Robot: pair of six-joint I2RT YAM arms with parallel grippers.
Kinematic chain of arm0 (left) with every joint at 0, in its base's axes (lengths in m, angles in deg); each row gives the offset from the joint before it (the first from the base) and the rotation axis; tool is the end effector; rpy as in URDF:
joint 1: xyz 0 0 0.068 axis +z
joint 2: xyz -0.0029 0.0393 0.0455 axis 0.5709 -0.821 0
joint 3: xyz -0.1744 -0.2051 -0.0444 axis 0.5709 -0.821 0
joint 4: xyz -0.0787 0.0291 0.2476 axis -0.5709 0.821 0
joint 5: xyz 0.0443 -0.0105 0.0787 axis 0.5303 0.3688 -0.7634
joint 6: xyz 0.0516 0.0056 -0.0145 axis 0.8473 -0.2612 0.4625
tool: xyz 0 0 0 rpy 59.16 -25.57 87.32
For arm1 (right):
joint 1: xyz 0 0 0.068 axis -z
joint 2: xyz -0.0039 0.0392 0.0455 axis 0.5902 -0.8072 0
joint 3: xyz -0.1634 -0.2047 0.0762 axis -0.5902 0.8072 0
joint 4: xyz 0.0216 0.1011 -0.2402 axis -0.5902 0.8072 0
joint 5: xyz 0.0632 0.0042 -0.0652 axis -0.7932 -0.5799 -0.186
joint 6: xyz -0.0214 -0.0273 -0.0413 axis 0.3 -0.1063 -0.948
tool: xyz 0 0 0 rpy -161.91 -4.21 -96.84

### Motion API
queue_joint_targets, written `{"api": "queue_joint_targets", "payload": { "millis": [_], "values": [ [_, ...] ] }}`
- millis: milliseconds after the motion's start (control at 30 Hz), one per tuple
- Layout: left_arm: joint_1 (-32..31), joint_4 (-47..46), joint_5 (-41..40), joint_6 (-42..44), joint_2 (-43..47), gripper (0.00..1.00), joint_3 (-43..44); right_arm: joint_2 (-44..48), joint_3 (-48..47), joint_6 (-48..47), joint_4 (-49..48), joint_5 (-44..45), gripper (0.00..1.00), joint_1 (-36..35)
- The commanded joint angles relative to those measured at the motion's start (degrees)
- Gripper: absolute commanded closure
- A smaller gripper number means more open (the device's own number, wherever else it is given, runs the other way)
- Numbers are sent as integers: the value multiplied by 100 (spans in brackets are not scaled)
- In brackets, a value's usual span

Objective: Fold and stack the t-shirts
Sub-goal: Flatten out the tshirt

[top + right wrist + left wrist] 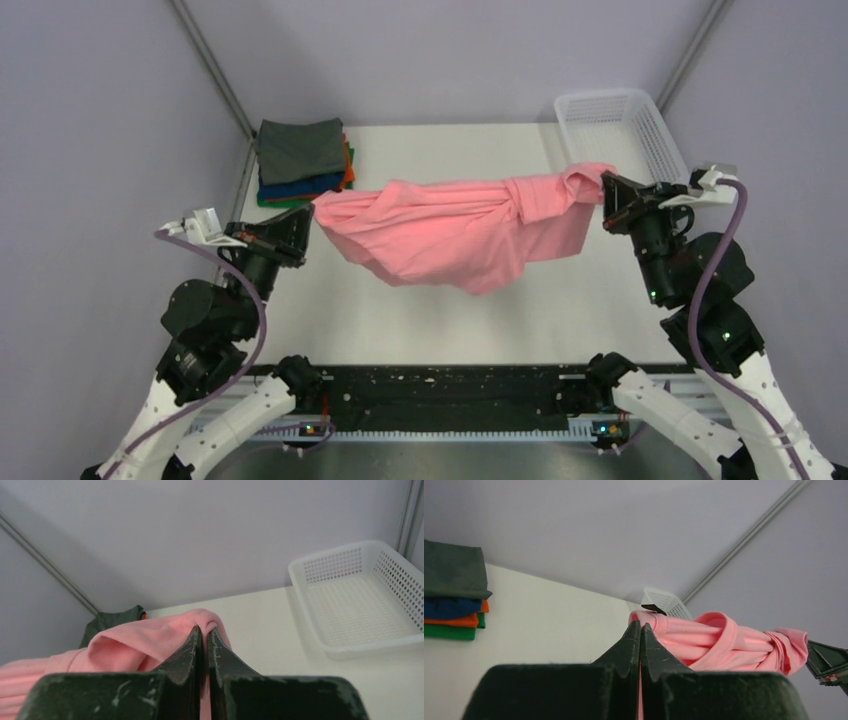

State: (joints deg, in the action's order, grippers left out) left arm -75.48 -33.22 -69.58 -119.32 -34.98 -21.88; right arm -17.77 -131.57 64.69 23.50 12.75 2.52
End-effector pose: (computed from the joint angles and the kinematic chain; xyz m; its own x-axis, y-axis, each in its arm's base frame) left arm 0.0586 -0.0303 0.4322 0.0438 -0.6472 -0.7611 0.3502 0.7234 -0.5950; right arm 0.0881 0.0386 0.4508 0.1248 0.3682 -0.9213 -0.1447 0.9254 0.3503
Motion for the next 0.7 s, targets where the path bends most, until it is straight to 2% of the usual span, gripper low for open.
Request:
{"api": "queue_joint_targets", "payload": {
  "millis": [0, 200, 400, 567, 667],
  "values": [
    [41, 174, -510, 192, -231, 100, 135, -28, -42, -42, 1, 223, 100, 34],
    [39, 326, -731, 12, -674, 100, 153, 26, 118, 242, 270, 206, 100, 34],
    [38, 349, -941, -227, -1080, 100, -237, 73, 798, 633, 416, 369, 100, 34],
    [54, 573, -1196, -554, -1820, 100, -400, -527, 1254, 876, 442, 772, 100, 46],
    [220, 794, -1366, -743, -2427, 100, -302, -1146, 1308, 1182, 636, 800, 100, 315]
  ]
}}
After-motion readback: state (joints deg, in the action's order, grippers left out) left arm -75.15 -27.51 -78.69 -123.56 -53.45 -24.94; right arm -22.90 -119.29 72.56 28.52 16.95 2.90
